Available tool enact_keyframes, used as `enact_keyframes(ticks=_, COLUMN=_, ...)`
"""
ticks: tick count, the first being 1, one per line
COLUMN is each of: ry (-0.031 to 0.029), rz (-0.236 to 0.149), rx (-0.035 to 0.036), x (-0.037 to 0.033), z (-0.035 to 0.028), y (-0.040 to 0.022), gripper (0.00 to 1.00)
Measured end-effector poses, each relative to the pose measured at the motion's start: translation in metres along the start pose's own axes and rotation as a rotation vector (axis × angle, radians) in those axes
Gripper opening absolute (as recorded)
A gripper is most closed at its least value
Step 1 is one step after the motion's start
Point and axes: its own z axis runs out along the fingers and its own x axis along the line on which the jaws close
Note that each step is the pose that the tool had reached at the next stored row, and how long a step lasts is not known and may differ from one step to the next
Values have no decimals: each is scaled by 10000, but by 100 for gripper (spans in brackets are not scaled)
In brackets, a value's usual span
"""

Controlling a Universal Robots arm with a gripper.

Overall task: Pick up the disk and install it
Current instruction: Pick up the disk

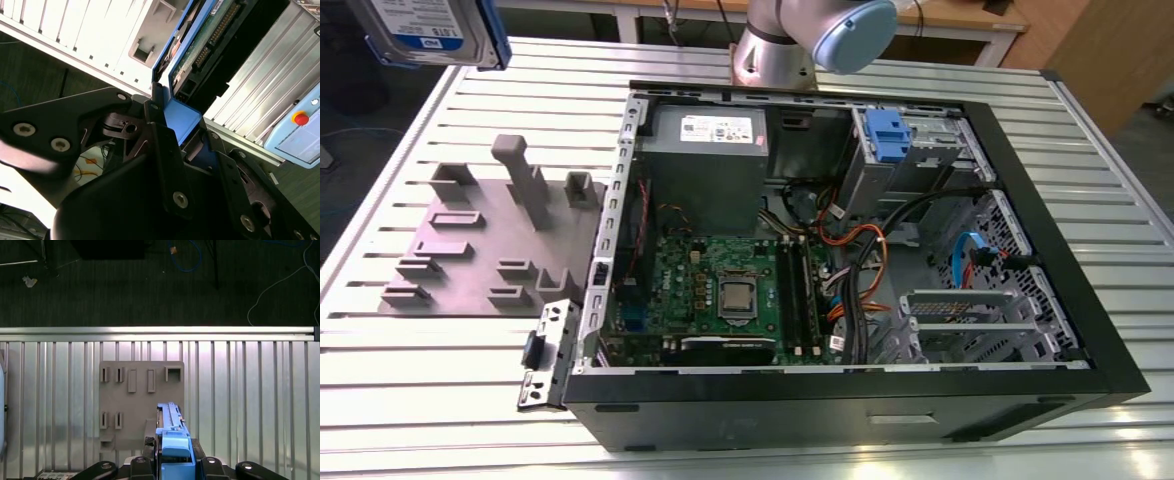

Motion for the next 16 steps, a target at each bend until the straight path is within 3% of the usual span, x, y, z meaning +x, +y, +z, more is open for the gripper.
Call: enact_keyframes(ticks=16, ry=0, rz=-1, rx=0, x=-1, z=-1, y=-61, gripper=36)
